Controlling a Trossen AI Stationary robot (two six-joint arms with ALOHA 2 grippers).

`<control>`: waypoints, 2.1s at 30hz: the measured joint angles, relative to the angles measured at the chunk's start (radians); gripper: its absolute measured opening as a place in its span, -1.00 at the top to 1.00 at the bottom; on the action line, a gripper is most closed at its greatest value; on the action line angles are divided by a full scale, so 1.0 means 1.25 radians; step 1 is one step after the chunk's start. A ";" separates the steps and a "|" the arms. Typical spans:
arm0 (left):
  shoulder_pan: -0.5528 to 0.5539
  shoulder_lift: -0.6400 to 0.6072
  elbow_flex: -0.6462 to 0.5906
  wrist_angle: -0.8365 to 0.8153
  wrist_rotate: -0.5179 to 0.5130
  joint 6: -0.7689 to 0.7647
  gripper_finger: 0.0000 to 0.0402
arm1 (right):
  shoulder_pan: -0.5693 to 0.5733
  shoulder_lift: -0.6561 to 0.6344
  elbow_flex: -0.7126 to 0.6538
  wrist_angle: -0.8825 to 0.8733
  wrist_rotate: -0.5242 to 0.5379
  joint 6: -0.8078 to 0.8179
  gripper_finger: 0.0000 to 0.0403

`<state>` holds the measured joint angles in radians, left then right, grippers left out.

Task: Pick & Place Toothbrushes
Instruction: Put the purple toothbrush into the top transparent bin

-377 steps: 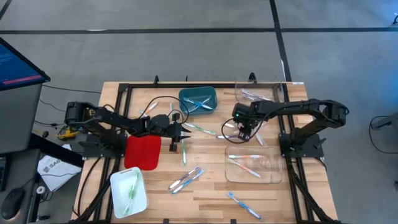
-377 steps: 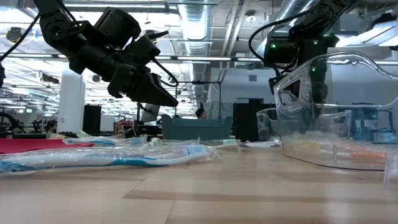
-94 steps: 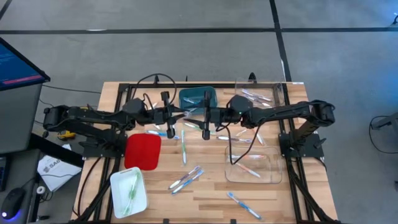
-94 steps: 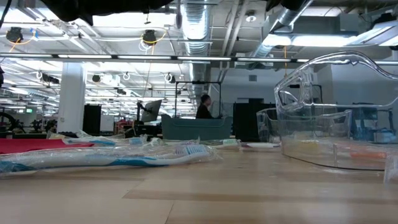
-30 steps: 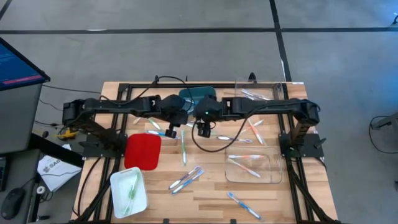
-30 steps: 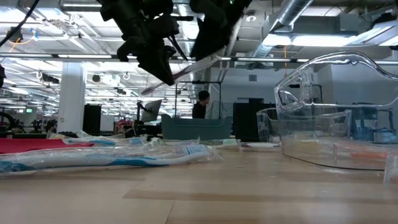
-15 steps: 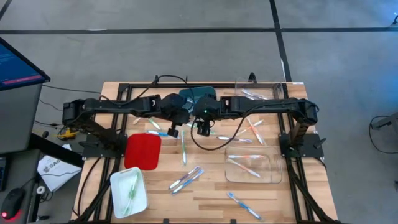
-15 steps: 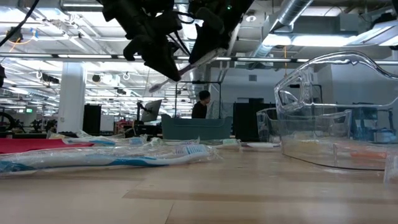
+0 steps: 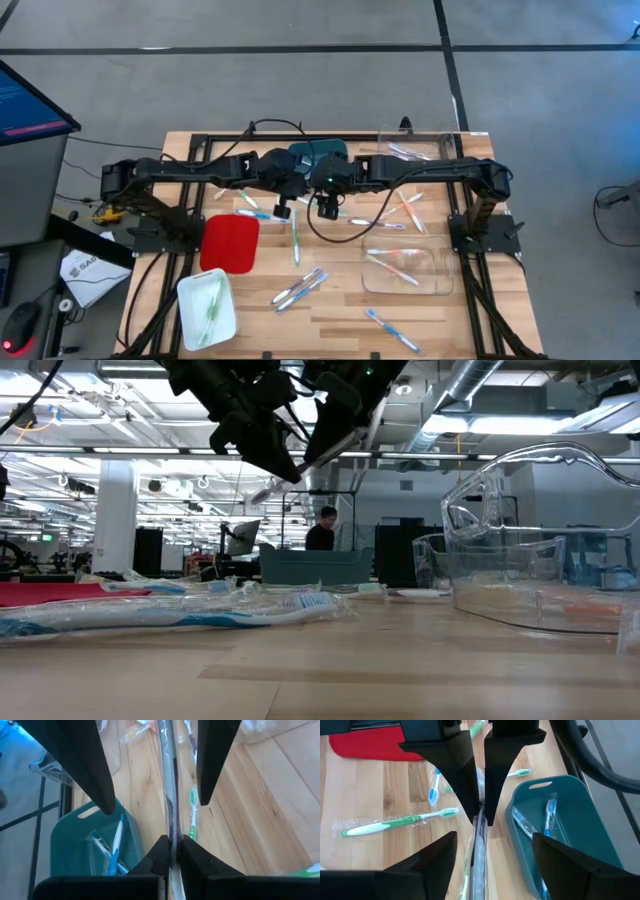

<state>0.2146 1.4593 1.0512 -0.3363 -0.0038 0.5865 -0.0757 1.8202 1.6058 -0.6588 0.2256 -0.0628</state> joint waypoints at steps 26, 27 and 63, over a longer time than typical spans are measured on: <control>0.000 0.000 0.000 0.002 -0.004 0.000 0.93 | 0.000 0.000 0.000 -0.042 0.000 0.000 0.47; 0.000 0.000 0.000 0.002 -0.004 -0.001 0.93 | 0.000 0.000 0.000 -0.042 0.000 0.000 0.50; 0.002 -0.108 -0.002 0.035 0.041 -0.030 0.22 | -0.001 0.000 0.000 -0.097 0.057 -0.052 0.91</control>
<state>0.2170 1.3243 1.0488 -0.2924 0.0480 0.5492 -0.0769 1.8197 1.6062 -0.7802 0.2966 -0.1283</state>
